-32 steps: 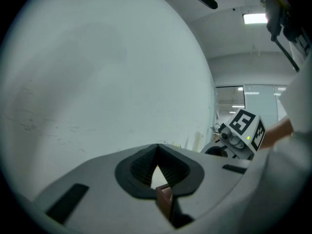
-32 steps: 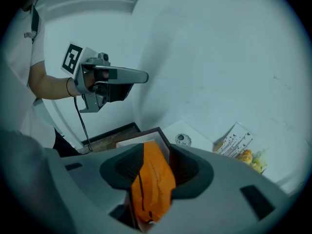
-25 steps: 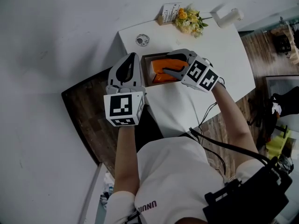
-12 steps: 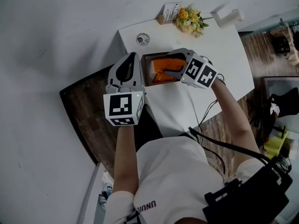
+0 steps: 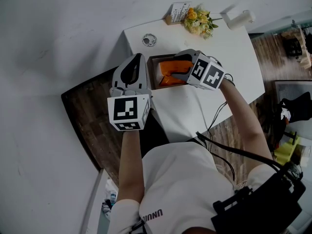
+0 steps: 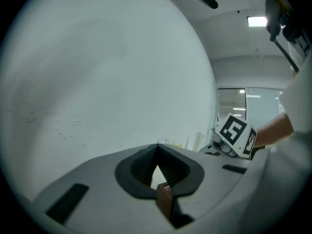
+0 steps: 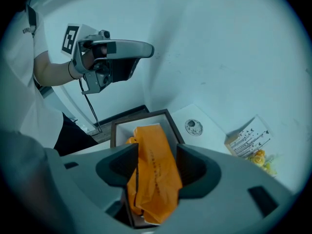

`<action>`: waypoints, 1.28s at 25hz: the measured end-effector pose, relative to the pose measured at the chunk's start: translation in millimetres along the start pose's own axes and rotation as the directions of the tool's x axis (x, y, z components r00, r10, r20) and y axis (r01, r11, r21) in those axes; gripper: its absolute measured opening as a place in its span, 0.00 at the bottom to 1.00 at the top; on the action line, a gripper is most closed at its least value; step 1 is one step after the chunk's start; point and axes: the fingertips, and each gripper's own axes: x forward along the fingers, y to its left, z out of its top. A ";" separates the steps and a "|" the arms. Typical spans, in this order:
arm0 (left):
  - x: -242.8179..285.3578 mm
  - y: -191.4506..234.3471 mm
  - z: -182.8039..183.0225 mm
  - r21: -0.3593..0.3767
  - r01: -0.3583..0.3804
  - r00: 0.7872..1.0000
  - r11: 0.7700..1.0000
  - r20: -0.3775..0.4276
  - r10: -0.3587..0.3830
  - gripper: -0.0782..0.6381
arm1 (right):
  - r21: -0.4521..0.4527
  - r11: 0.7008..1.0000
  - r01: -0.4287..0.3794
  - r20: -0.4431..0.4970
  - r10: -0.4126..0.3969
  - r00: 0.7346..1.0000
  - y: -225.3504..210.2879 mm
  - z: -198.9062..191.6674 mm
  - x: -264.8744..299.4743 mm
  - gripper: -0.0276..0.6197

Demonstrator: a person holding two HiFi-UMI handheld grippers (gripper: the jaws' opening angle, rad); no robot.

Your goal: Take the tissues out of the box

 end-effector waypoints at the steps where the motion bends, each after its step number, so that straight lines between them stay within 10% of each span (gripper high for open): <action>1: -0.4 0.5 -0.4 0.000 0.000 1.000 1.000 0.001 0.000 0.13 | -0.003 1.000 -0.004 -0.004 0.004 1.000 0.7 0.0 0.9 0.43; 32: -4.6 4.5 -4.3 -0.021 -0.011 1.000 1.000 -0.001 0.011 0.13 | -0.047 0.996 -0.074 -0.099 0.069 0.993 11.9 -10.7 16.7 0.45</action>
